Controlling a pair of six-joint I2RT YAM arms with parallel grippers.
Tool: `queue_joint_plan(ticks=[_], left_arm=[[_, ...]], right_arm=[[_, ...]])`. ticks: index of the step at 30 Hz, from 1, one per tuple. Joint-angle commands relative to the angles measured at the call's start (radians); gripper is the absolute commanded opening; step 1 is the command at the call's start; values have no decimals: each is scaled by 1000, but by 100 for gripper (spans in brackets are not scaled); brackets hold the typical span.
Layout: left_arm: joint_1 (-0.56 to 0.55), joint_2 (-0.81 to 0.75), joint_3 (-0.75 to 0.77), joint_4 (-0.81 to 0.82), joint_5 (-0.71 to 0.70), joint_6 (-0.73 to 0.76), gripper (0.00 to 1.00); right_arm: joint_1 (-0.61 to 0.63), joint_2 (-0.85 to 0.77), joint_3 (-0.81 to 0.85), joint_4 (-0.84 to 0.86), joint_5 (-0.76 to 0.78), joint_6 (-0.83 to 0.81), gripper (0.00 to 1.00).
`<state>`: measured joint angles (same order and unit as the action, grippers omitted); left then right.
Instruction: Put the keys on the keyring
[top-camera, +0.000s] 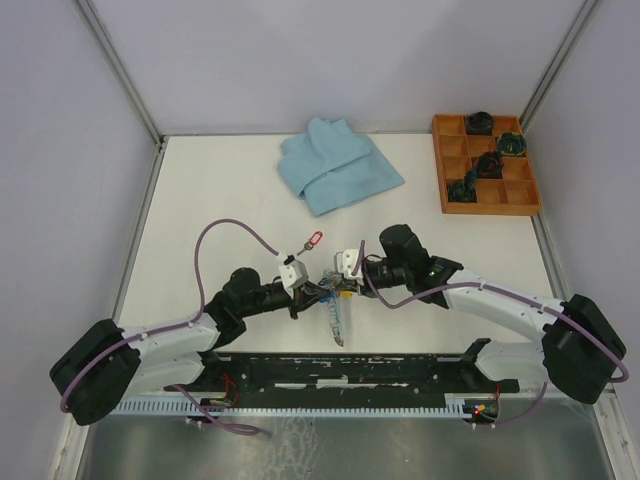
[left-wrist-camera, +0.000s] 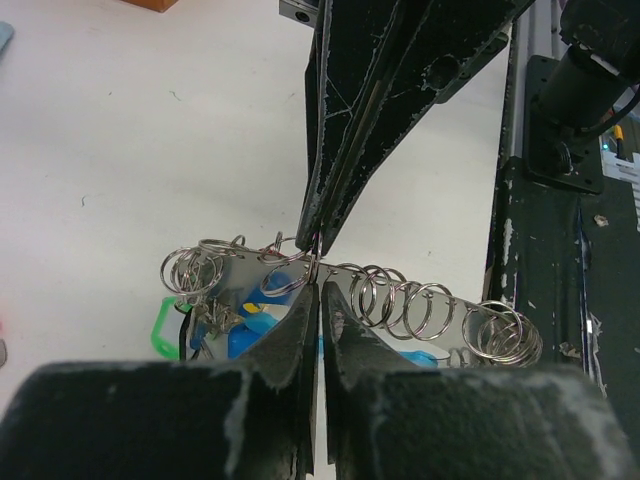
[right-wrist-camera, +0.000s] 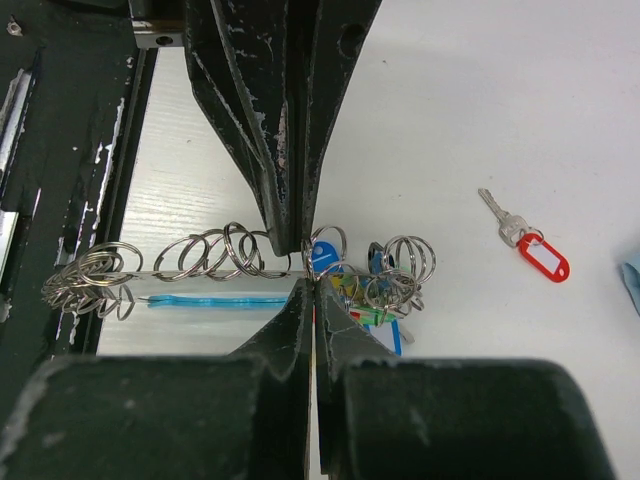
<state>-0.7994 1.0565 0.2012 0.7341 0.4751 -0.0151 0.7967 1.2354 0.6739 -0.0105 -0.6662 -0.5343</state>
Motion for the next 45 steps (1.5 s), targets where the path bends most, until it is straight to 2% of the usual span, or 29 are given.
queue_joint_plan(ticks=[1, 6, 19, 28, 39, 42, 45], left_arm=[[-1, -64, 12, 118, 2, 67, 9], [6, -88, -10, 136, -6, 91, 15], [61, 0, -15, 214, 38, 97, 24], [88, 90, 0, 260, 137, 98, 27], [89, 159, 42, 248, 188, 97, 24], [89, 154, 48, 250, 196, 99, 20], [89, 150, 48, 237, 195, 112, 10]], right_arm=[[31, 15, 59, -2, -60, -40, 1], [30, 15, 74, -25, -53, -73, 1], [-10, 24, 79, -40, -66, -116, 1], [-34, 43, 79, -32, -79, -117, 1], [-34, 74, 94, -39, -107, -113, 1], [-34, 87, 98, -42, -106, -112, 1], [-34, 83, 101, -51, -99, -111, 1]])
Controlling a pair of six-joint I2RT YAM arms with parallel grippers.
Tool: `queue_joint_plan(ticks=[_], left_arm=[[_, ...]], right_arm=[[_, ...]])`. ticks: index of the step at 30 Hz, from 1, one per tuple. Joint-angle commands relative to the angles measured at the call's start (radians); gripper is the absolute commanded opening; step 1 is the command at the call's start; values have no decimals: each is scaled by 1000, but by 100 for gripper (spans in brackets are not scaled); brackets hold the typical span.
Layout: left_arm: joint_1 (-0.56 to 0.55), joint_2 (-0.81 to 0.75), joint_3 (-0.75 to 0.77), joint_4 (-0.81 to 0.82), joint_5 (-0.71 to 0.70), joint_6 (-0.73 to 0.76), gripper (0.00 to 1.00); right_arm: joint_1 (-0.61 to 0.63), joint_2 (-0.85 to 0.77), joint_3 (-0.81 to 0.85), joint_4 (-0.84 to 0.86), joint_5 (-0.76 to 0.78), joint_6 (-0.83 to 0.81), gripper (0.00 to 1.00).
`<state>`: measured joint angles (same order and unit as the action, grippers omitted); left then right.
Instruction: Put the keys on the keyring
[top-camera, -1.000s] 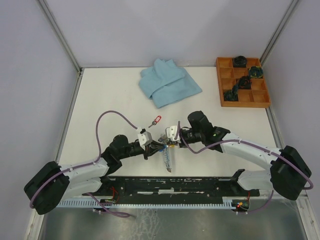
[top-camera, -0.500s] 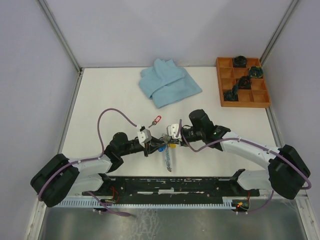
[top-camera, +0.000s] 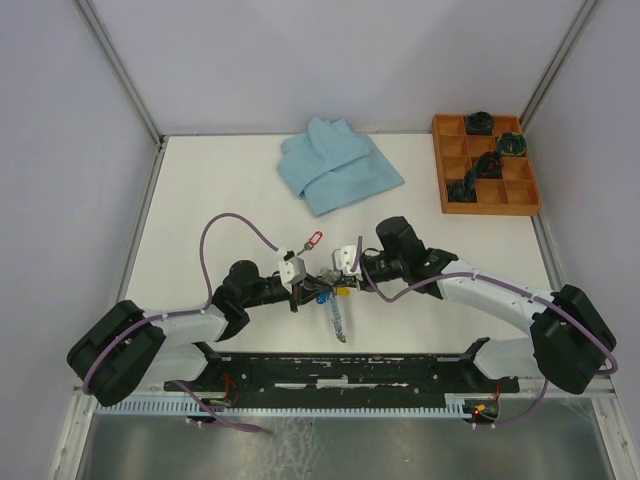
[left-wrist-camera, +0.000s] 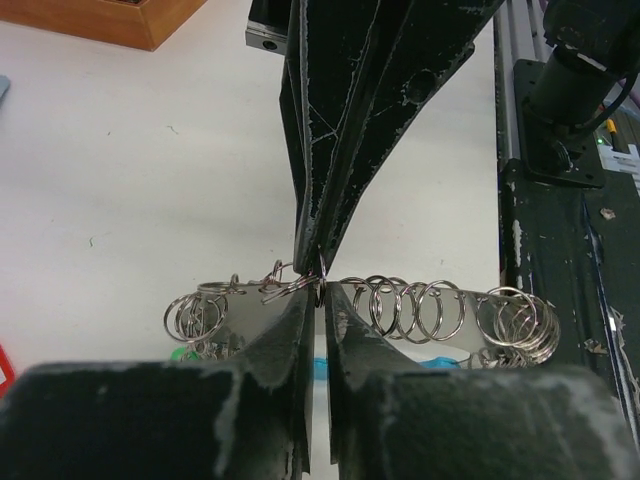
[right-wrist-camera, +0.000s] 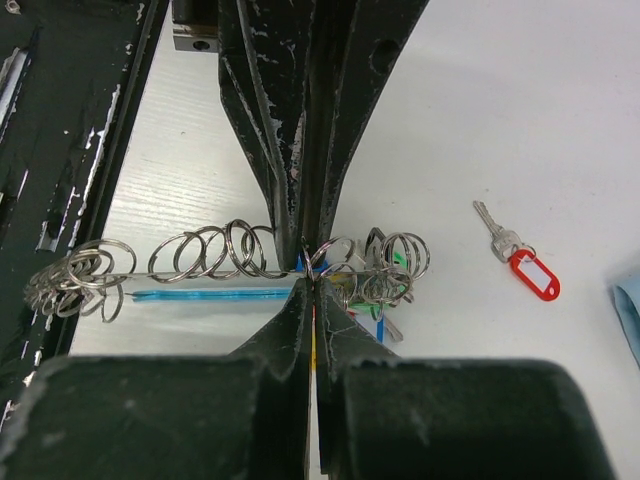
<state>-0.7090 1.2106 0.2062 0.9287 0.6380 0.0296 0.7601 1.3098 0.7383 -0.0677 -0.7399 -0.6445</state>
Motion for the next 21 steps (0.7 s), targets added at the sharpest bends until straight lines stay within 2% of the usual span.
queue_joint_plan(ticks=[1, 4, 7, 13, 18, 21], left_arm=[[-1, -6, 42, 34, 32, 77, 6], [-2, -24, 29, 6, 19, 117, 3], [0, -54, 16, -32, -8, 163, 3], [-2, -86, -10, -57, -39, 246, 3], [-3, -101, -21, -55, -43, 283, 3], [-2, -117, -35, -37, -42, 310, 3]], right_arm=[[2, 2, 38, 2, -20, -1, 1], [2, -35, 32, -17, 19, 2, 9], [2, -87, 13, -12, 70, 44, 24], [2, -148, 28, 4, 250, 288, 43], [2, -129, 94, -56, 356, 409, 56], [2, -101, 102, -55, 326, 431, 61]])
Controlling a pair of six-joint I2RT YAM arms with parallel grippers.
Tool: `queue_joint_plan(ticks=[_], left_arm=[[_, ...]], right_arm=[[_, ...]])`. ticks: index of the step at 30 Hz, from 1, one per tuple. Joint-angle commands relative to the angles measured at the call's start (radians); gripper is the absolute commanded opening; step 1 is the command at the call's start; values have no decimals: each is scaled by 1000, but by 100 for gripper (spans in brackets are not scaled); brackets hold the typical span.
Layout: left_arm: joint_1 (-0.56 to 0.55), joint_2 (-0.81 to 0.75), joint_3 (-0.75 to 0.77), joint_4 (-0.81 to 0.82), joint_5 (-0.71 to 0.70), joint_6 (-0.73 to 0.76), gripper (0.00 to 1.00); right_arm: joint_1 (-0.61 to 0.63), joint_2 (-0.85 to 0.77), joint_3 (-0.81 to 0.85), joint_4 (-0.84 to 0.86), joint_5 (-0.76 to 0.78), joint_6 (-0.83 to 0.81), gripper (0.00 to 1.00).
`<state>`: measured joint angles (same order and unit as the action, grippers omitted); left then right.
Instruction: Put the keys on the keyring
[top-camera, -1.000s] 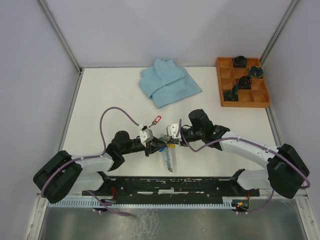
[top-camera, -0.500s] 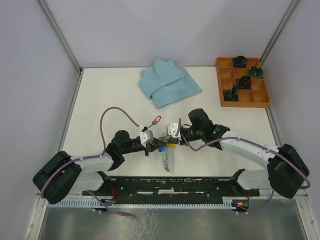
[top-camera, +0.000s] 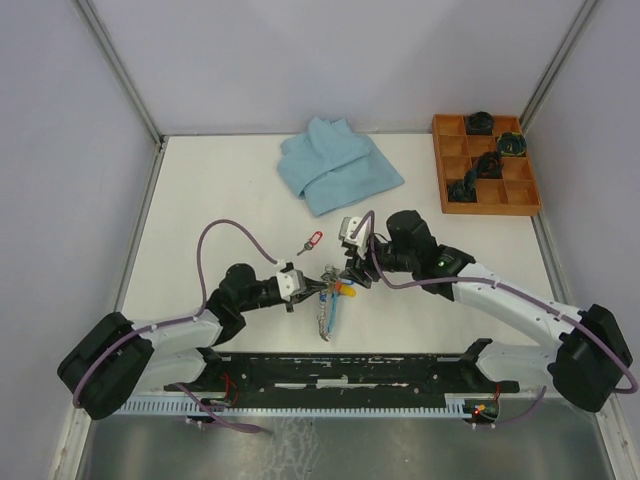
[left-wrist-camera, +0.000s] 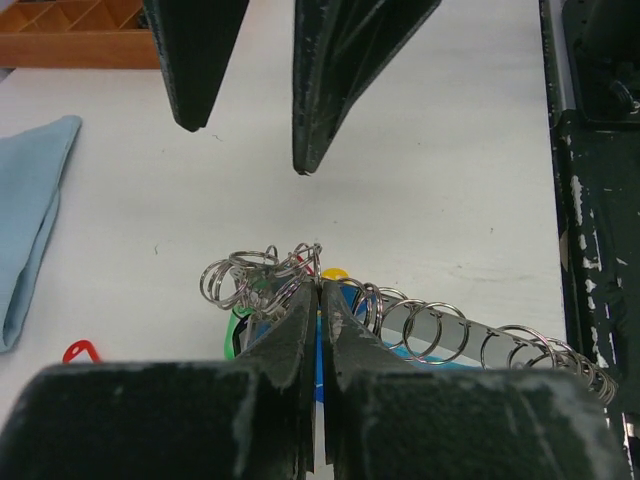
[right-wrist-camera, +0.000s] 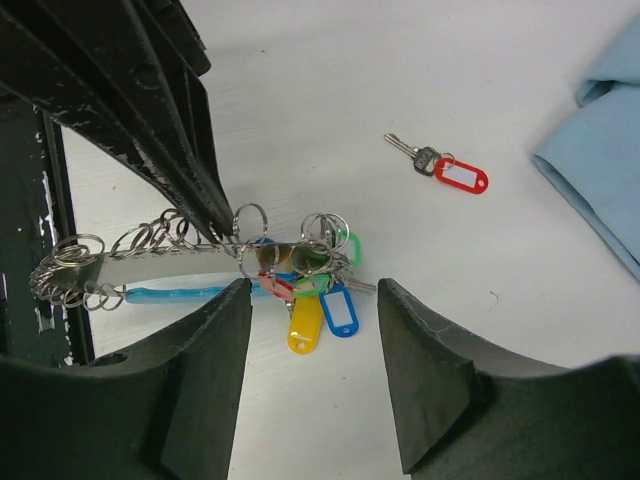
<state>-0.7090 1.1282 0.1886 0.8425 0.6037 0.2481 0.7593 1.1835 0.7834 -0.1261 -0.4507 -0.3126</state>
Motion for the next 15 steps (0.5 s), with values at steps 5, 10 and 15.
queue_joint_plan(ticks=[5, 10, 15], left_arm=[[-3, -64, -41, 70, -43, 107, 3], [-3, -143, -83, 88, -156, 84, 3], [-3, -247, -122, 93, -270, 29, 3]], right_arm=[[3, 61, 63, 55, 91, 123, 64], [3, 166, 188, 30, 190, 180, 74], [-20, 370, 361, -40, 333, 247, 81]])
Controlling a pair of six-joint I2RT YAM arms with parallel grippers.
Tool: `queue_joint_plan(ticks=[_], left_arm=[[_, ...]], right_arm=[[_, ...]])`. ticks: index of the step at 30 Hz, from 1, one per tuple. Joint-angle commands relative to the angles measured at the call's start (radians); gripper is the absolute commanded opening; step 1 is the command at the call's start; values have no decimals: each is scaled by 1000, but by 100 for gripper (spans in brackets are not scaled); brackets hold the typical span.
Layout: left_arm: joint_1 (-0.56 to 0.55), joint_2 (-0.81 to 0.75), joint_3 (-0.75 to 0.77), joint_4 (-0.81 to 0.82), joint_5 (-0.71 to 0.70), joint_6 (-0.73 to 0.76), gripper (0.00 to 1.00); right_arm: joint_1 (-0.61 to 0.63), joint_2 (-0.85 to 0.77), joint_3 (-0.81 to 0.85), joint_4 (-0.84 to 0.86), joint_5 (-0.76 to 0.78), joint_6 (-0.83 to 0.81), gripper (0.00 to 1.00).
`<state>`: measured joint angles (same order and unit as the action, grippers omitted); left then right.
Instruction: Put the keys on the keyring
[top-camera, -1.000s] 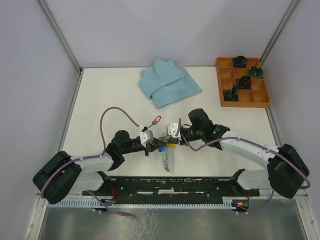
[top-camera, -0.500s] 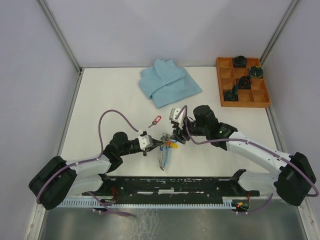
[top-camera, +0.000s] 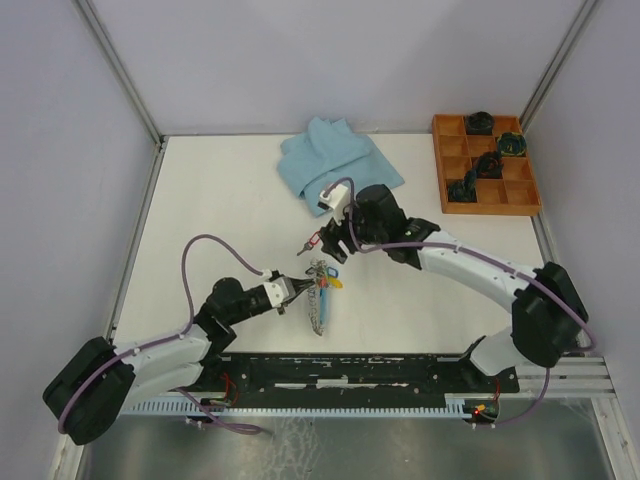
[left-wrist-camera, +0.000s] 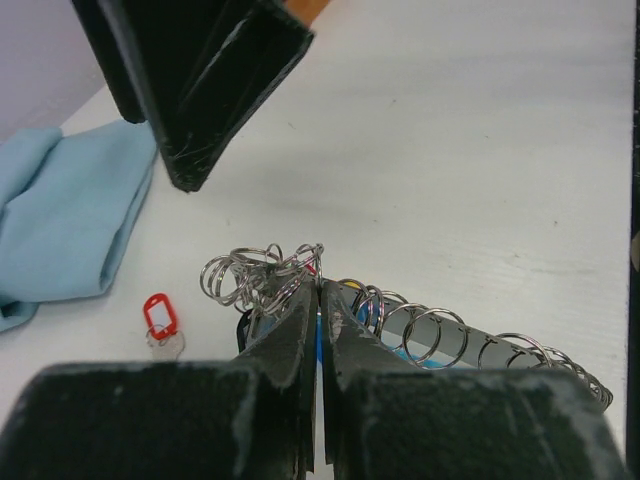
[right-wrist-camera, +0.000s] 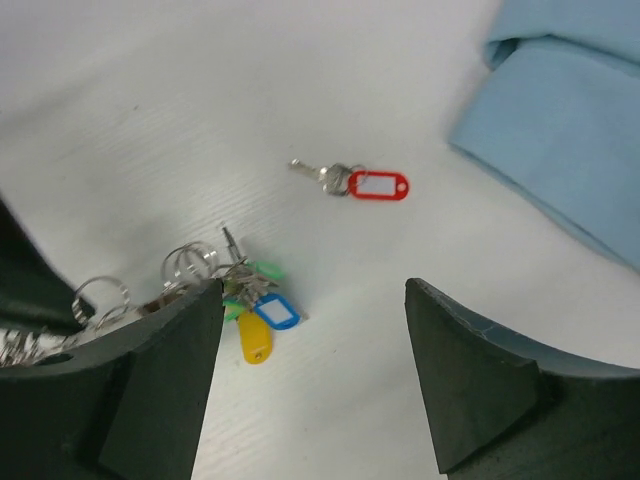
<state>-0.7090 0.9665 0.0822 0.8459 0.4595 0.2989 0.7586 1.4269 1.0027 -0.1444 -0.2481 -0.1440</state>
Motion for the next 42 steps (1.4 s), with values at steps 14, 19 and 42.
queue_joint_plan(ticks=[14, 19, 42], left_arm=[[-3, -369, -116, 56, -383, -71, 3], [-2, -353, -115, 61, -391, -71, 3], [-3, -172, -59, 74, -202, -64, 3]], right_arm=[[-28, 578, 470, -47, 144, 142, 63], [-14, 674, 525, -38, 109, 157, 56], [-74, 451, 119, -248, 416, 320, 20]])
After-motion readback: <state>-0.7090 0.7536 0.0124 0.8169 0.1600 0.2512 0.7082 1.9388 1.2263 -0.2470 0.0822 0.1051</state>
